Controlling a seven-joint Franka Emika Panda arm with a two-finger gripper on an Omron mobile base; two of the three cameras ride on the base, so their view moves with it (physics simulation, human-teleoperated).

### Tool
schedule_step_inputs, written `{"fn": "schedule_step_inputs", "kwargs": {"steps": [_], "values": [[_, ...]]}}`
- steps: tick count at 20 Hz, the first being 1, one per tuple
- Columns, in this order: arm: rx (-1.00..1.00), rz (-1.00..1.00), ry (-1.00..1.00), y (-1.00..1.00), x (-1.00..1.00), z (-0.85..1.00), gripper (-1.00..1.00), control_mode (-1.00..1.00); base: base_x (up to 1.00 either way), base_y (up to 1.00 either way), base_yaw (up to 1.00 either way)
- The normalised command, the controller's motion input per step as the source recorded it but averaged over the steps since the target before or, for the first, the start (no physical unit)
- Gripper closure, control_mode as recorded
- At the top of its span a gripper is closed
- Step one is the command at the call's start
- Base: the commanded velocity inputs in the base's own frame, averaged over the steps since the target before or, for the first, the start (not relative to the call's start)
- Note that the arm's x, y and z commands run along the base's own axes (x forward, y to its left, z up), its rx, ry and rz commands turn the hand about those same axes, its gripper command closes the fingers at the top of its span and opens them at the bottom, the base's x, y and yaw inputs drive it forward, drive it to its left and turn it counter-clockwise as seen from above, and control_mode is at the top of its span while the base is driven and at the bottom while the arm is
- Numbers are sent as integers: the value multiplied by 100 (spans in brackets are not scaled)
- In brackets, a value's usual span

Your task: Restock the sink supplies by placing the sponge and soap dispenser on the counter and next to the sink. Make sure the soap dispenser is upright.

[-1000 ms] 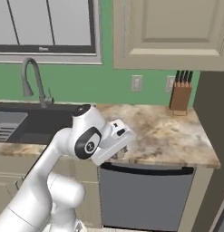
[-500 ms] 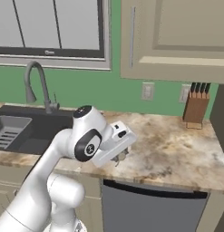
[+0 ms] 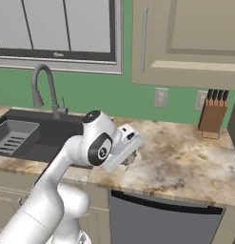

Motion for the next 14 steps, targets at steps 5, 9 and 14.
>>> {"fn": "schedule_step_inputs", "kwargs": {"steps": [5, 9, 14], "values": [[-23, 0, 53, 47, 100, 0, 100, -100, 0, 0, 0], [-28, 1, 42, 45, 98, 0, 100, -100, 0, 0, 0], [-19, 6, 26, 0, 64, 4, 100, -100, 0, 0, 0]]}}
